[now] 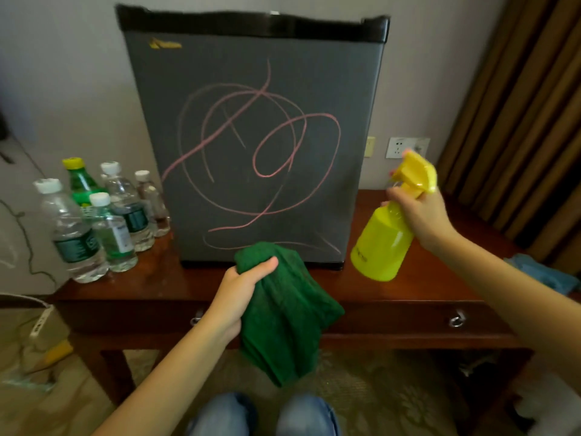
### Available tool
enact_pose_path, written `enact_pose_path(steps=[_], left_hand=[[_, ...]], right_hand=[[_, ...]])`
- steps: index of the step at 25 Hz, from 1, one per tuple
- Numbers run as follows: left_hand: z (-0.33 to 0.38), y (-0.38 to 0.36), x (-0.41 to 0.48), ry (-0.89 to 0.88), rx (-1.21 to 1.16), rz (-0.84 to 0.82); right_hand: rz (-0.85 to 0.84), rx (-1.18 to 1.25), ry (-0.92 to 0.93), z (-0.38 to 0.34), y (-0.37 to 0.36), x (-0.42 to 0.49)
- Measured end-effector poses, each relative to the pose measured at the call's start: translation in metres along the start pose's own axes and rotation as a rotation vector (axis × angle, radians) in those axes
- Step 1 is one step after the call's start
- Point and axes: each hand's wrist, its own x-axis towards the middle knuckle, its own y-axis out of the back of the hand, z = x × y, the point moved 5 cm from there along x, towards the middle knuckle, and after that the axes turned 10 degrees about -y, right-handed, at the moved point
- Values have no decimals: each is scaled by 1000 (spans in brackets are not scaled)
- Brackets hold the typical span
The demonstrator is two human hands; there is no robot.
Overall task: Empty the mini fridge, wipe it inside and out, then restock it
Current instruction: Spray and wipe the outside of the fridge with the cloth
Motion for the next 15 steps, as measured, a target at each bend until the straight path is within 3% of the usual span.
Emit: enact_pose_path(steps=[6,10,15], left_hand=[[29,49,-63,-45,-66,120],[45,96,-91,-102,-100,254],[61,134,-105,-148,-118,364]], right_hand=[[-239,-193,180,-83,-116,-81],[-198,-349,170,-103,-167,-99],[-191,-357,100,-105,-146,-101]])
